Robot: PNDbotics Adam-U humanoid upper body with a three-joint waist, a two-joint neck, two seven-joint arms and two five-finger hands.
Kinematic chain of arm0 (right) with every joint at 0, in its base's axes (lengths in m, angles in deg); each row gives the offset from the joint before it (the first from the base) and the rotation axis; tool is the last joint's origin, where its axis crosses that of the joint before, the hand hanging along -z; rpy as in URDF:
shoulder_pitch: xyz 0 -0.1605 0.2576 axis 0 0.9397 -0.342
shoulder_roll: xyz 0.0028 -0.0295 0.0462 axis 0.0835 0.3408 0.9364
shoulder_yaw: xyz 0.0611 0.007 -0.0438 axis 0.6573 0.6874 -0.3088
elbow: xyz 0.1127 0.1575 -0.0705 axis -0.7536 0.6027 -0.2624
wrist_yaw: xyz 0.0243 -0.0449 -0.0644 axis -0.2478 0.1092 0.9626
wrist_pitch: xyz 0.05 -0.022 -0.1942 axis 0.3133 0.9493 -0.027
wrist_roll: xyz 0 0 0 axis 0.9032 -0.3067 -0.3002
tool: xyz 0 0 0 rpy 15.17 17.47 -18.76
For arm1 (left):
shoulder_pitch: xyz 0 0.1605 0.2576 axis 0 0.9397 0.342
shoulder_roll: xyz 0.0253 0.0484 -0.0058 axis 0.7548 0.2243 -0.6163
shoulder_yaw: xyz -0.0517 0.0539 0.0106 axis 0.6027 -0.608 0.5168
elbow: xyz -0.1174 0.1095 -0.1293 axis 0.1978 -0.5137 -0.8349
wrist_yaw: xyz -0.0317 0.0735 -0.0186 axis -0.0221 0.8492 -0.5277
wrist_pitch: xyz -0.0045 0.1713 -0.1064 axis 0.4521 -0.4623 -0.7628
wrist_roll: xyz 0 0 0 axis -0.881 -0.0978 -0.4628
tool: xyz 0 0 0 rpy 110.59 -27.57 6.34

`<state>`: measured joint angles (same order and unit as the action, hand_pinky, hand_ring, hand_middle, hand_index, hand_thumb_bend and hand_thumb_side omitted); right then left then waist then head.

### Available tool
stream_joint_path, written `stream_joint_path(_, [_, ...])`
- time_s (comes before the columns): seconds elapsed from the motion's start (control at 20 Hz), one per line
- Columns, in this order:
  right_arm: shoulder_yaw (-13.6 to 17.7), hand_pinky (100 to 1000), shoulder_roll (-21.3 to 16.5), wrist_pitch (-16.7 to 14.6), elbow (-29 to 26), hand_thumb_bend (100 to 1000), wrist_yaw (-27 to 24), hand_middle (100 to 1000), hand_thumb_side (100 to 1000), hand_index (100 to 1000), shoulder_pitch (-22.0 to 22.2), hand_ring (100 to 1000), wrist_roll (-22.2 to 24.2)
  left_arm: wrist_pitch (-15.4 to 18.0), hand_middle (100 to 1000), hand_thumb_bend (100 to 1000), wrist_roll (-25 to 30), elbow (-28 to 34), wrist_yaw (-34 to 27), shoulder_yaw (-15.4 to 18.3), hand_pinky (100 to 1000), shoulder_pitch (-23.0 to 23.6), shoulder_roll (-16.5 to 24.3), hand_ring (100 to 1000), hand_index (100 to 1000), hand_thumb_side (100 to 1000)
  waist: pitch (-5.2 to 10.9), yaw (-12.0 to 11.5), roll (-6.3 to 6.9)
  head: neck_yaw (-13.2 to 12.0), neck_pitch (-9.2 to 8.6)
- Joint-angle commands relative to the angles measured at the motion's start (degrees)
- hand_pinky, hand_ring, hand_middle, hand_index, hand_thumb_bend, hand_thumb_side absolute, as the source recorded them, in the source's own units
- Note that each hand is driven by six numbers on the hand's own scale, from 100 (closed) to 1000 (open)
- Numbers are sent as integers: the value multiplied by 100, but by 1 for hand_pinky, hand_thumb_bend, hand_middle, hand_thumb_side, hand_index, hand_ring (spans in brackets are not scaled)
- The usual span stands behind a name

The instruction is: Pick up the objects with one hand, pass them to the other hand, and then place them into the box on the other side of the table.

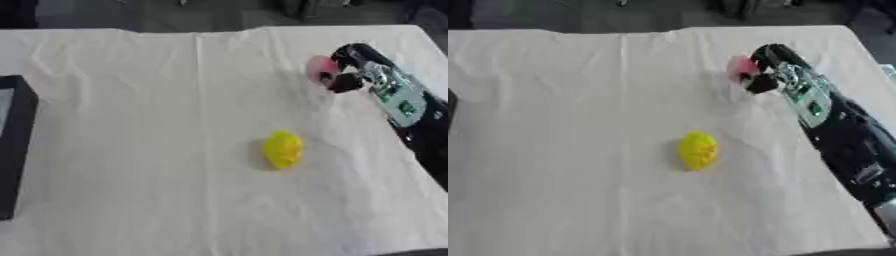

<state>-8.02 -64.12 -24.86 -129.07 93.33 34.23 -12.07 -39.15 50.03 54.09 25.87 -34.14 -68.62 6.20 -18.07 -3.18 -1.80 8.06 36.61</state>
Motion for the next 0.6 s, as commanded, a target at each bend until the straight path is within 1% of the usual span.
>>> stream_joint_path(0.05, [-58,847,-406,119,-961,100,-459,332,100,519,62,654,36,-2,708,238,-53,112,-26,86,702,-38,156,707,778,606,170,15,30,-51,-26])
stream_joint_path(0.3, [-137,841,-518,438,-2353,100,-1113,315,100,518,417,640,87,32,706,238,-67,203,-56,70,698,-75,163,703,776,601,195,39,60,-96,-24])
stream_joint_path(0.45, [-199,838,-471,597,-2953,100,-1350,310,100,518,571,635,91,81,714,237,-34,307,-93,35,696,-113,170,703,783,602,204,49,78,-139,-26])
stream_joint_path(0.6, [-306,836,-387,672,-3434,100,-1514,304,100,517,683,629,150,189,721,234,84,453,-176,-41,695,-169,187,703,791,607,210,55,93,-184,-20])
